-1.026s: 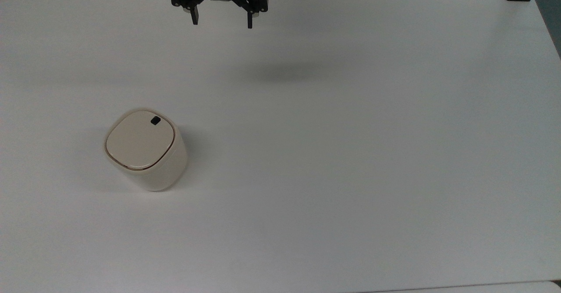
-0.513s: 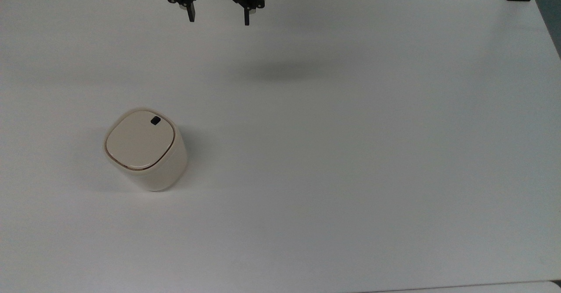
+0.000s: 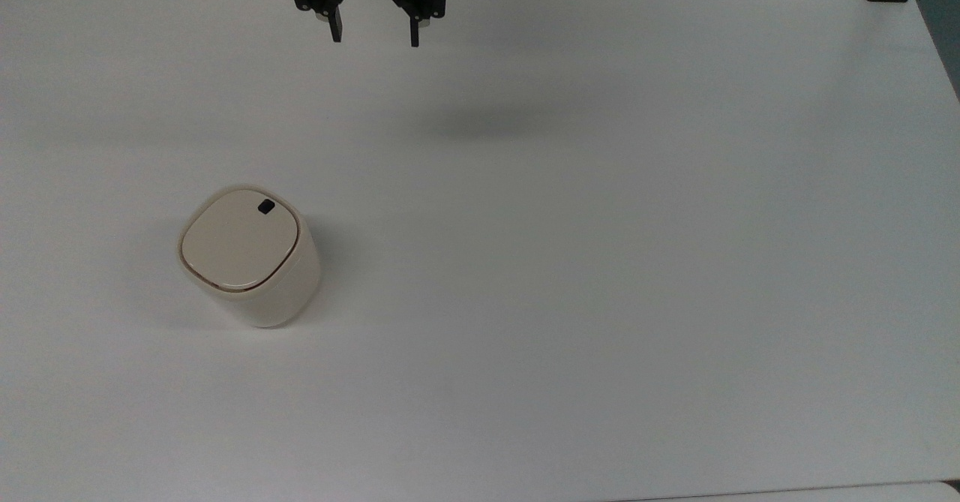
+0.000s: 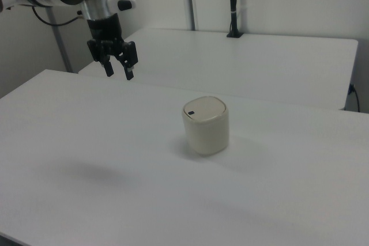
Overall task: Open the trash bin
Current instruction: 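Move the gripper down toward the lid slot of the cream bin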
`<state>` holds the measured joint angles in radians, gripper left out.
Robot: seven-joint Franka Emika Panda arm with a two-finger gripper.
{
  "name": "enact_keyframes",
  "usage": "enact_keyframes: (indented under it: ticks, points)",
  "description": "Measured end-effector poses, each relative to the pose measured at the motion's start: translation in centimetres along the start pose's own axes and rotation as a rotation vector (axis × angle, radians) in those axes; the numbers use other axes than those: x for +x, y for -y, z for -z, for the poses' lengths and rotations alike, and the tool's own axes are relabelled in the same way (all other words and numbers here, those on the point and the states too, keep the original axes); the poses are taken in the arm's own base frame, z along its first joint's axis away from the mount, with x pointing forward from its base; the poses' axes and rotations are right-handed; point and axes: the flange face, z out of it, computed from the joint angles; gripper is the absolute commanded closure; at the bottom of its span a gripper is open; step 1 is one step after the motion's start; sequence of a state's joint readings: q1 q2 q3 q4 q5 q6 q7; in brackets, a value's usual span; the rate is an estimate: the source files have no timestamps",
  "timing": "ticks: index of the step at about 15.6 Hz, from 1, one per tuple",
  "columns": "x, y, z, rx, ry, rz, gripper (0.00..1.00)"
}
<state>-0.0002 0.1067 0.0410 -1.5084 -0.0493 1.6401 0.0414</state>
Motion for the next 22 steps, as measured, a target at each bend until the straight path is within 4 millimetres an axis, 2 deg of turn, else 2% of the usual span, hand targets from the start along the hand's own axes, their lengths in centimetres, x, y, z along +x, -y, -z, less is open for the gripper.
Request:
enact_keyframes:
  ticks: [2, 4, 11, 13, 15, 20, 22]
  points:
    - [0.0, 0.0, 0.0, 0.000, 0.000, 0.000, 0.92]
    - [0.0, 0.0, 0.0, 0.000, 0.000, 0.001, 1.00]
    - [0.4, -0.2, -0.2, 0.001, -0.015, -0.003, 1.00]
    - [1.1, -0.9, -1.0, 0.001, -0.026, -0.023, 1.00]
    - [2.2, -2.6, -2.4, 0.003, -0.044, -0.084, 1.00]
    - [5.2, -8.6, -6.4, 0.007, -0.114, -0.283, 1.00]
    - [6.2, -10.3, -7.8, 0.010, -0.155, -0.341, 1.00]
